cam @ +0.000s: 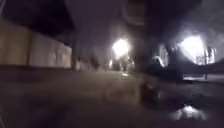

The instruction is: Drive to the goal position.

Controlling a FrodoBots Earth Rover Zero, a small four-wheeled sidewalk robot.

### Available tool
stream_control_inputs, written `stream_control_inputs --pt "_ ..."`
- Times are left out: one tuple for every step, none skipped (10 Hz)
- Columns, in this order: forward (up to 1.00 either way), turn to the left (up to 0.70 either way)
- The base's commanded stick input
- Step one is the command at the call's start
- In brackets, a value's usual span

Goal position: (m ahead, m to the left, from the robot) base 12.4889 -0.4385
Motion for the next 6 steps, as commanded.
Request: stream_control_inputs --pt "0.70 0.00" --pt "0.70 0.00" --pt "0.70 0.00" --pt "0.70 0.00" --pt "0.70 0.00" --pt "0.70 0.00"
